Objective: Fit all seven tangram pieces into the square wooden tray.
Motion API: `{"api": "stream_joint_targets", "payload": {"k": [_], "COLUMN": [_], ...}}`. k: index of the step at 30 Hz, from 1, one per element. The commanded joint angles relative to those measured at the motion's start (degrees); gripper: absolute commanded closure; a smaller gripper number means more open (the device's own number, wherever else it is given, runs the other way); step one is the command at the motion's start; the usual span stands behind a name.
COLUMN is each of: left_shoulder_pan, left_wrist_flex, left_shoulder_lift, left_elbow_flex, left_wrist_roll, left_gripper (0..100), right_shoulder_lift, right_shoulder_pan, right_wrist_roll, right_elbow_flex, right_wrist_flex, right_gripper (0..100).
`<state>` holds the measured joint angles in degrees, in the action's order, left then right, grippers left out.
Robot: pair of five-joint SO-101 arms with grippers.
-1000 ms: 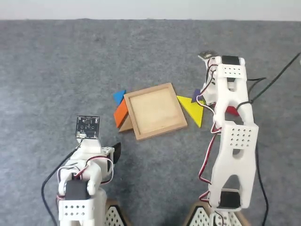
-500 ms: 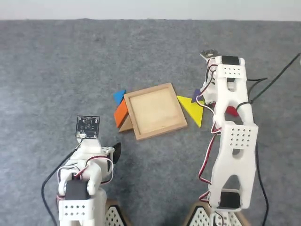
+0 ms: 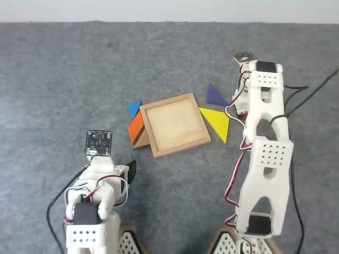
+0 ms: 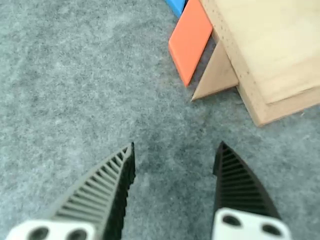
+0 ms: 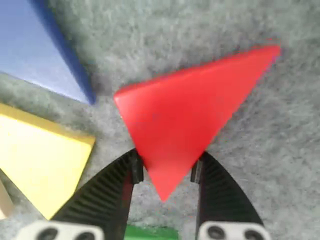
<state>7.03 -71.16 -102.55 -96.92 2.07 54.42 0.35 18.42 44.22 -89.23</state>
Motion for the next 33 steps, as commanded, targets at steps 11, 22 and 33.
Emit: {"api": "stream_joint_targets", "payload": {"k": [11,22,33], "left_shoulder_pan": [0.0,0.0,0.0], "left_wrist_flex": [-0.35,-0.35,-0.35], "left_shoulder_lift": [-0.62,-0.62,-0.62], "left_elbow_flex": [0.4,0.4,0.4], "left_wrist_roll": [-0.44,-0.44,-0.44], "left_gripper": [76,76,76], "right_shoulder_lift": [-2.07,5.14,12.44], "right_shoulder_pan": [1.1,-5.85,-1.98], "right_wrist_roll": [-7.74,-27.96,-47.21], "right_elbow_flex": [9.76,18.2,18.37], "right_wrist_flex": [-3.91,3.3,18.15], "right_gripper": [89.4,62.2,62.3]}}
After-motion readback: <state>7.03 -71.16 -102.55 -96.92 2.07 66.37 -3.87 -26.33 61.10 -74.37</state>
